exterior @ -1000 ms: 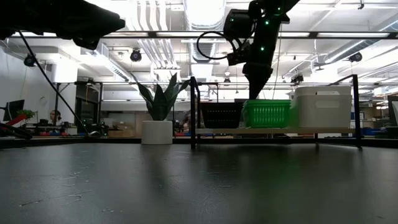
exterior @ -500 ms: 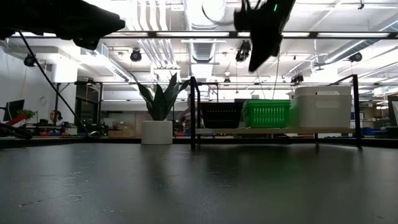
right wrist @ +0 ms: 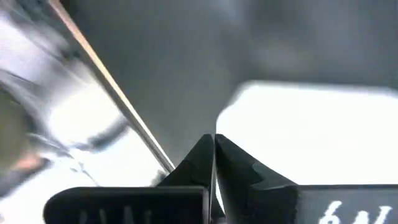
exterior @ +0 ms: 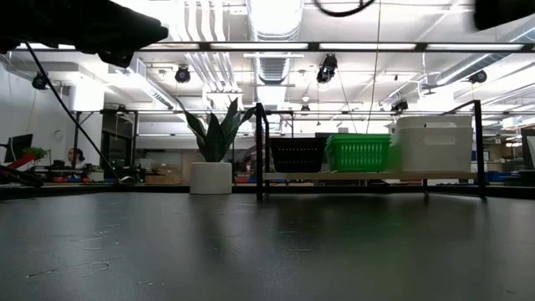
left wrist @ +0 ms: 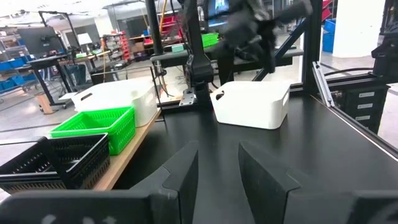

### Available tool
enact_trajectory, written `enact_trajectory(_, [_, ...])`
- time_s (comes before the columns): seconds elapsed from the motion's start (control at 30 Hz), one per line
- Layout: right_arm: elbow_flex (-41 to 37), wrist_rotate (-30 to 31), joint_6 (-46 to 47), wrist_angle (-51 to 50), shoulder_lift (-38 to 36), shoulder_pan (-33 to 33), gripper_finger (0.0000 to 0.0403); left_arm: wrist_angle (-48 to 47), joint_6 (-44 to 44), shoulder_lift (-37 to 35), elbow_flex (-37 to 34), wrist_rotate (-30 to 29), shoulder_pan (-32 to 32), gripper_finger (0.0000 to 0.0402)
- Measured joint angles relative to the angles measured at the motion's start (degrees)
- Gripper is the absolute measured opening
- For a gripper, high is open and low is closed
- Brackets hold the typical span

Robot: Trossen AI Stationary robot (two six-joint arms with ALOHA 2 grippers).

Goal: Stack baskets on shelf by color
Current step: Stack the white bin on the white bin on the shelf

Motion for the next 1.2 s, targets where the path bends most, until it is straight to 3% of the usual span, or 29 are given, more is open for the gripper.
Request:
enact_trajectory(0.17, [2.8, 0.6, 7.3, -10.4, 4.8, 11.0, 0.0008, 0.0, 0.0, 0.0, 0.2, 0.0, 0.0, 0.0099])
enact_trajectory(0.27, [3.6, 6.2, 12.7, -8.2, 6.0, 16.1, 0.0009, 0.0, 0.0, 0.0, 0.5, 0.0, 0.0, 0.0099])
enact_trajectory(0.5, [3.5, 8.0, 23.0, -9.5, 7.8, 21.5, 0.0049, 0.1, -3.4, 0.0, 0.4, 0.0, 0.0, 0.0099])
enact_trajectory(0.9, [3.4, 11.2, 10.5, -8.9, 14.2, 25.3, 0.0162, -0.1, -9.0, 0.8, 0.0, 0.1, -0.1, 0.0099])
enact_trajectory(1.07, [3.4, 15.3, 8.6, -8.4, 16.9, 25.1, 0.0164, 0.0, -8.1, 1.0, 0.0, 0.1, -0.1, 0.0099])
enact_trajectory(1.2, [3.4, 17.1, 6.8, -8.3, 18.6, 25.2, 0.0138, 0.0, -7.3, 1.0, 0.0, 0.1, -0.1, 0.0099])
